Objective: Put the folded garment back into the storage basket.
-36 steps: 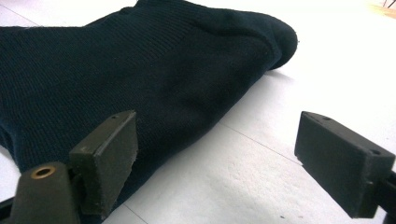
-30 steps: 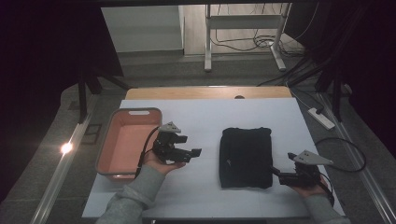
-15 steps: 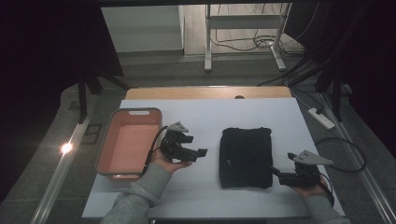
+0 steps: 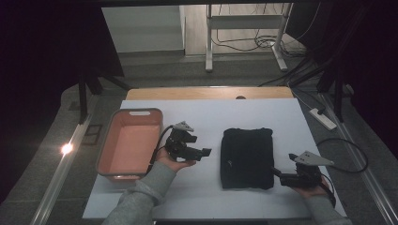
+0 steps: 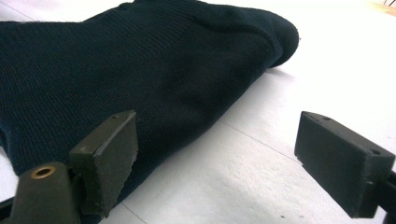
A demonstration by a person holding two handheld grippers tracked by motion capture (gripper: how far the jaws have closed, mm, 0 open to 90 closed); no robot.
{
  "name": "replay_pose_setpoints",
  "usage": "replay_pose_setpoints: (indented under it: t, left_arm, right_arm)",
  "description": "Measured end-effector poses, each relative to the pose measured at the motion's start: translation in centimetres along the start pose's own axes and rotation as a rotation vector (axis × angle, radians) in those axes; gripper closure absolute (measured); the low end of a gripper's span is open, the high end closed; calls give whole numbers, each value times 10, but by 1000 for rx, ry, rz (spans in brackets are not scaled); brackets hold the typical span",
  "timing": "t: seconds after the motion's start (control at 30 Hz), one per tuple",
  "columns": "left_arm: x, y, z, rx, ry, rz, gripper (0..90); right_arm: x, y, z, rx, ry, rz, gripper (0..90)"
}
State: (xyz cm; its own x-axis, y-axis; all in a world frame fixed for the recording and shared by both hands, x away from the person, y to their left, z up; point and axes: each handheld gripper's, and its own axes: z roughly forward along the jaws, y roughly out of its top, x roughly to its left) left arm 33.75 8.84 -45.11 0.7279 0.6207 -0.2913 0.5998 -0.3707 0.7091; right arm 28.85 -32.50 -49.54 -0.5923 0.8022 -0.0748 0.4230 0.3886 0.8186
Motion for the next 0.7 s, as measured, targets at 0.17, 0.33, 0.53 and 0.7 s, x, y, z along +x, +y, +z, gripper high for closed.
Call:
replay_pose_setpoints:
  t: [0.17, 0.33, 0.53, 0.7]
  left_arm:
    - [2, 1, 3, 3, 6, -2, 172]
    - [2, 4, 7, 13, 9, 4, 172]
    - [3, 7, 15, 30, 8, 3, 172]
    - [6, 11, 23, 40, 13, -6, 171]
  right_arm:
    - [0, 0, 0, 1, 1, 0, 144]
    - [0, 0, 1, 4, 0, -2, 144]
    - [0, 0, 1, 5, 0, -2, 144]
    - [0, 0, 1, 5, 1, -2, 144]
